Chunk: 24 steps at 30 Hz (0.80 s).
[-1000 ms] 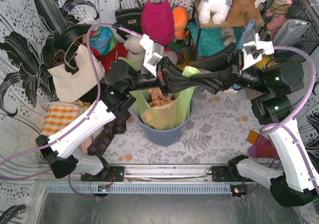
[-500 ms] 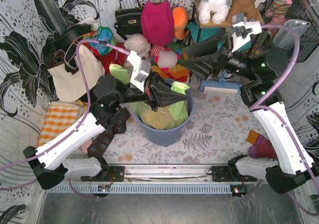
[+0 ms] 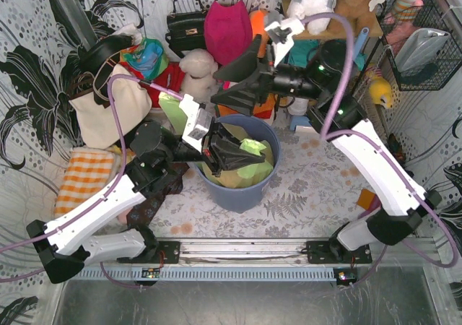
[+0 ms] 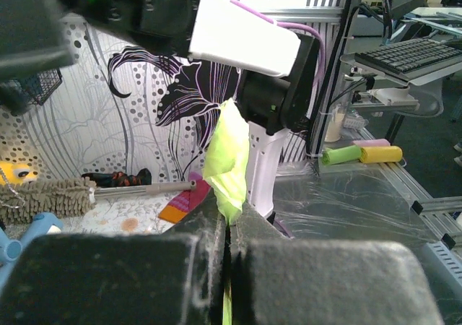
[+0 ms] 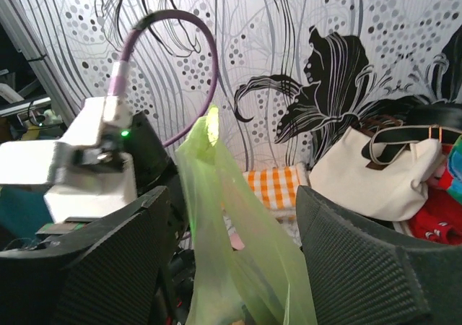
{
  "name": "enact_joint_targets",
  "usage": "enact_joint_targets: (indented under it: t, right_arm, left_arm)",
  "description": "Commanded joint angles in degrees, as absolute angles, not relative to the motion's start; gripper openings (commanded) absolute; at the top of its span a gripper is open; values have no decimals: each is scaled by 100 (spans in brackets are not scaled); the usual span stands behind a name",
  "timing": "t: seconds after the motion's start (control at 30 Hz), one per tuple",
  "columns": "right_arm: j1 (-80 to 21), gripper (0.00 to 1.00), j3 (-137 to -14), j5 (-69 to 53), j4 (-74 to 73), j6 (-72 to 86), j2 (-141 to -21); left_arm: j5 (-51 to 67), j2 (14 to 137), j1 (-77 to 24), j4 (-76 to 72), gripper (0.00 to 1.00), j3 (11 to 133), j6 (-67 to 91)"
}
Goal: Tie the trash bag
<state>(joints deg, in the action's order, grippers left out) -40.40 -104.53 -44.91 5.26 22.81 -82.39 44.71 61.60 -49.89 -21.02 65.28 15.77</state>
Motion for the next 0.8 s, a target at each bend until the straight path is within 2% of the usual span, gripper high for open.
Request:
enact_joint_targets:
  t: [0.0, 0.23, 0.6, 0.67, 0.77]
  right_arm:
    - [-4191, 72, -11160, -4561, -62, 2108, -8799]
    - [-4750, 79, -11867, -4645, -330, 1880, -9413]
    - [-5113, 81, -12449, -4511, -265, 2115, -10119]
    - [-5121, 79, -12477, -4424, -262, 2134, -10154]
    - [-5132, 70, -12544, -4329, -272, 2161, -10184]
  left_arm:
    - [4604, 6043, -5032, -2470, 4, 6458, 1441]
    - [4590, 5994, -5036, -2481, 4, 6391, 1459]
    - [4596, 5970, -5036, -2504, 3, 6387, 1479]
    - [4592, 5965, -5036, -2514, 3, 6381, 1492]
    - [4588, 5976, -5036, -2518, 3, 6389, 1493]
